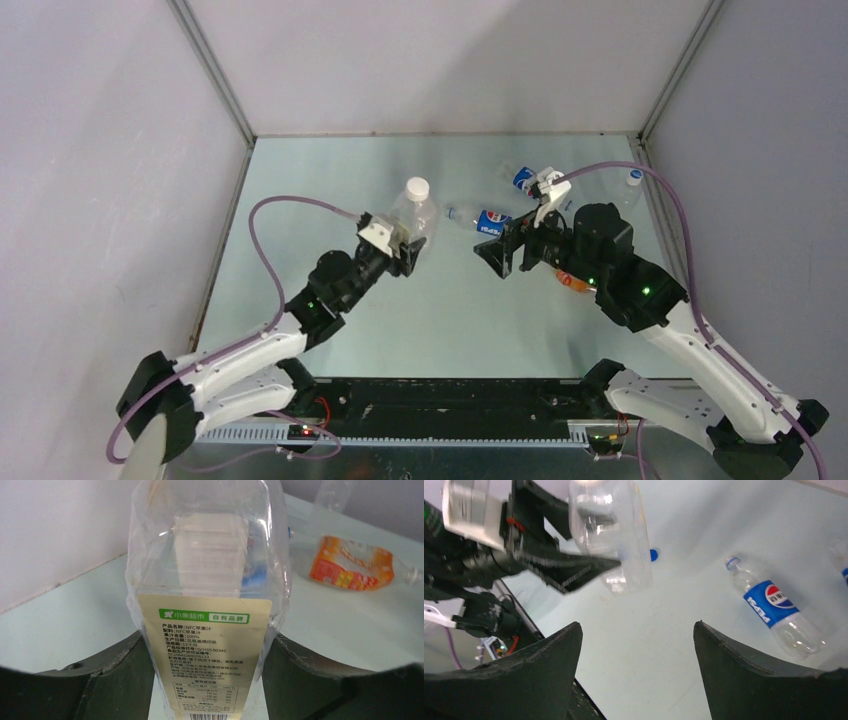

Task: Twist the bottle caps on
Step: Place the plastic bottle at the center of the board.

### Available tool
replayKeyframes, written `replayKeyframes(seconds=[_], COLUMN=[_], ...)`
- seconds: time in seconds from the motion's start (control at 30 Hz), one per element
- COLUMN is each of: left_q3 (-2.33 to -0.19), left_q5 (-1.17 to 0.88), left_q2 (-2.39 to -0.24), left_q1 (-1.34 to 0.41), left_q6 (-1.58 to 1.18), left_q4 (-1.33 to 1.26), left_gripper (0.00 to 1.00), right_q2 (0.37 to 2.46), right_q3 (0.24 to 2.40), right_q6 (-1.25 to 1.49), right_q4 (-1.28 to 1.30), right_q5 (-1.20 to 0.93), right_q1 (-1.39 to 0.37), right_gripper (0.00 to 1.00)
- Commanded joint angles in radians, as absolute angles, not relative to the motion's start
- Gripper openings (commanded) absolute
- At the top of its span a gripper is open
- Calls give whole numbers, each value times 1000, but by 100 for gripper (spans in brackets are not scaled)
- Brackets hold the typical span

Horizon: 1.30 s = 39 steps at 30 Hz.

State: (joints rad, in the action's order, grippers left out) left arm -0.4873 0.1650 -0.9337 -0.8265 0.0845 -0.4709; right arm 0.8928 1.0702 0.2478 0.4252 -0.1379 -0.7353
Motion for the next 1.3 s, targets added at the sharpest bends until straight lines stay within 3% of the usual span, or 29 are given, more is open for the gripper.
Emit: replayKeyframes(seconds=[0.0,0.43,0.63,0.87,1.1,1.27], left_q3=[-508,-634,-764,-863,-879,-800], left_q5=[130,179,188,222,235,237], left_q2=[-1012,-1583,-1741,-1884,-1868,-1785], left_q1=[-682,-406,-370,-358,-362,-379], left_q6=[-57,-84,-64,-76,-113,-114], left_q4=[-672,-1328,-1339,-1333,-1272,-1207], left_gripper=[0,0,3,15,24,24], right_q2=[839,675,642,613,592,596], right_q3=[1026,924,923,923,923,922], right_q6=[193,136,119,121,131,130], right_q4=[381,460,500,535,556,575], right_q5=[-150,-126,-136,-140,-143,-152], right_q1=[-702,-673,-631,-607,-591,-585], right_gripper=[84,83,83,83,83,84])
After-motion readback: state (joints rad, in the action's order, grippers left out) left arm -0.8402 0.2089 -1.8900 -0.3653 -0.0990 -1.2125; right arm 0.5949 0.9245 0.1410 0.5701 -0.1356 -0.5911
